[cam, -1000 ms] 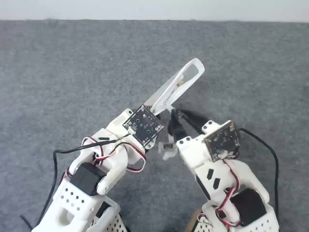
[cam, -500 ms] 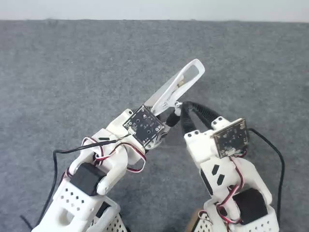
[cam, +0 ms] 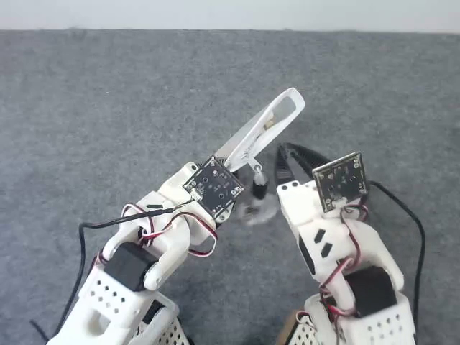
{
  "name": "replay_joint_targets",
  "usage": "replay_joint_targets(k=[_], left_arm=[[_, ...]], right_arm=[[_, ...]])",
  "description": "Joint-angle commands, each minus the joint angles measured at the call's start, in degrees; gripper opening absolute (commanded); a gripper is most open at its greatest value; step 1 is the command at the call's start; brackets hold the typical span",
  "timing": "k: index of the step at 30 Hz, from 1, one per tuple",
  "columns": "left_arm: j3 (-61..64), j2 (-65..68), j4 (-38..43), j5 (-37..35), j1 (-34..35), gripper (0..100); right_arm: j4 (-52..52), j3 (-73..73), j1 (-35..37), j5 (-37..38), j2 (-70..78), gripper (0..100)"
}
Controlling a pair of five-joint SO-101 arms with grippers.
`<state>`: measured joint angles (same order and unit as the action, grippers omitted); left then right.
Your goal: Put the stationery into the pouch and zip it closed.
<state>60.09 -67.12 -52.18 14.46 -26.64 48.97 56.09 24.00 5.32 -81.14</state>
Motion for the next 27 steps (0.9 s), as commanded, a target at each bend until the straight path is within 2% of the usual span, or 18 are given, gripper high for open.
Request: replay_joint_targets(k=[1,7,17,27], left_arm=[[-0.6,-0.5,-0.9,-1.0,0.4,1],[-0.6,-0.5,-0.9,-1.0,0.4,1],[-0.6,-0.5,-0.8,-0.9,0.4,1],[-0.6,-0.5,-1.1,-0.9,0.4,1]], right_arm=[[4.4,-5.2,0.0,-3.3,-2.3,13.6],[9.5,-6.7,8.0,-3.3,-3.6,14.0],[11.8,-6.6,14.5,-3.3,-3.5,13.8],[5.6,-2.5,13.6,-3.2,1.8,13.7]])
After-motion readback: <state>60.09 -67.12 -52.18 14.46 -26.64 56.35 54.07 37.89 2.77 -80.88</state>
